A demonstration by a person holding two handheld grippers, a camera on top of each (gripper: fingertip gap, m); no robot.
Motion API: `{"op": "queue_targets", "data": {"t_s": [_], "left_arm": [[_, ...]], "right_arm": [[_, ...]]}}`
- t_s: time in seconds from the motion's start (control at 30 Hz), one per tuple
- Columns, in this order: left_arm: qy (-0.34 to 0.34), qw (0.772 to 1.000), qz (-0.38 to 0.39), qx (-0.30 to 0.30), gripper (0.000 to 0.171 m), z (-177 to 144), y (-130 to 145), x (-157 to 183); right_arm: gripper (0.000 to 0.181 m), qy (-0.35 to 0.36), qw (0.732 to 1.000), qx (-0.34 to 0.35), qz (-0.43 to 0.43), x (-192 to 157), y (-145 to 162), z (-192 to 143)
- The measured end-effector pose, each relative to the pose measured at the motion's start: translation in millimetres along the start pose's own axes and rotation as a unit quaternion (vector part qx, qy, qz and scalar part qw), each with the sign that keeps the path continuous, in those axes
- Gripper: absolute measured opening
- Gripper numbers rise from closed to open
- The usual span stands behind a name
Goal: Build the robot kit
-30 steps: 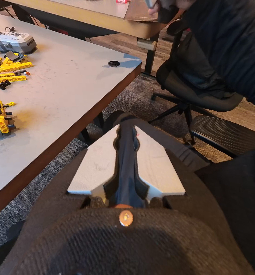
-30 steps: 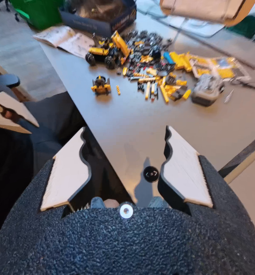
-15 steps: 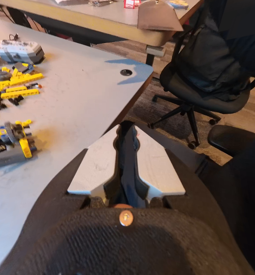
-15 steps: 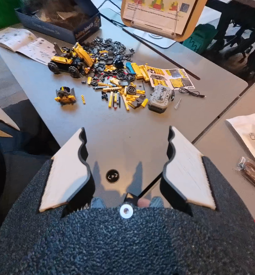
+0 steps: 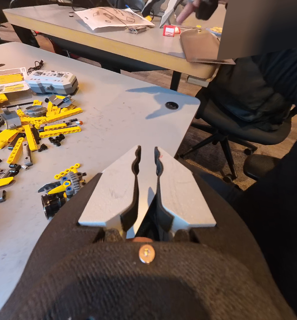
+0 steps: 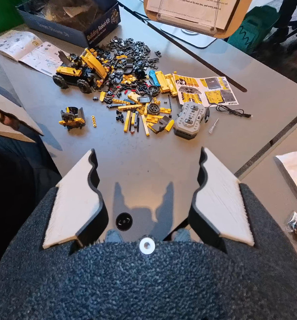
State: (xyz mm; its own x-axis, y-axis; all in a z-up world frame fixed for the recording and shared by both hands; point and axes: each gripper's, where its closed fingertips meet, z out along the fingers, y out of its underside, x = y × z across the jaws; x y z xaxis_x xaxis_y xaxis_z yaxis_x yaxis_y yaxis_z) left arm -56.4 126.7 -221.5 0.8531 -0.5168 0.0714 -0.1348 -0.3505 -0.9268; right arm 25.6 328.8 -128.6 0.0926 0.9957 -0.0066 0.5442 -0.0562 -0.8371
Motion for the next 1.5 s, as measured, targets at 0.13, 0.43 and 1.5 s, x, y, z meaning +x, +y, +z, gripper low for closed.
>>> {"op": "queue_targets", "data": {"t_s": [0.13,0.43,1.5], "left_arm": [[-0.013,0.999,-0.029,0.012,0.013,-12.6,3.4,-6.0],[-0.096,0.992,-0.075,0.012,0.015,-78.7,45.7,-27.0],[-0.247,0.958,-0.14,0.043,0.016,-205.2,126.2,-70.4]], "right_arm": [[0.114,-0.054,0.998,0.001,0.013,-23.9,-15.1,5.9],[0.114,-0.061,0.995,0.035,0.064,-81.5,-35.8,67.2],[0.006,-0.148,0.975,-0.155,-0.056,-148.7,62.6,223.8]]}}
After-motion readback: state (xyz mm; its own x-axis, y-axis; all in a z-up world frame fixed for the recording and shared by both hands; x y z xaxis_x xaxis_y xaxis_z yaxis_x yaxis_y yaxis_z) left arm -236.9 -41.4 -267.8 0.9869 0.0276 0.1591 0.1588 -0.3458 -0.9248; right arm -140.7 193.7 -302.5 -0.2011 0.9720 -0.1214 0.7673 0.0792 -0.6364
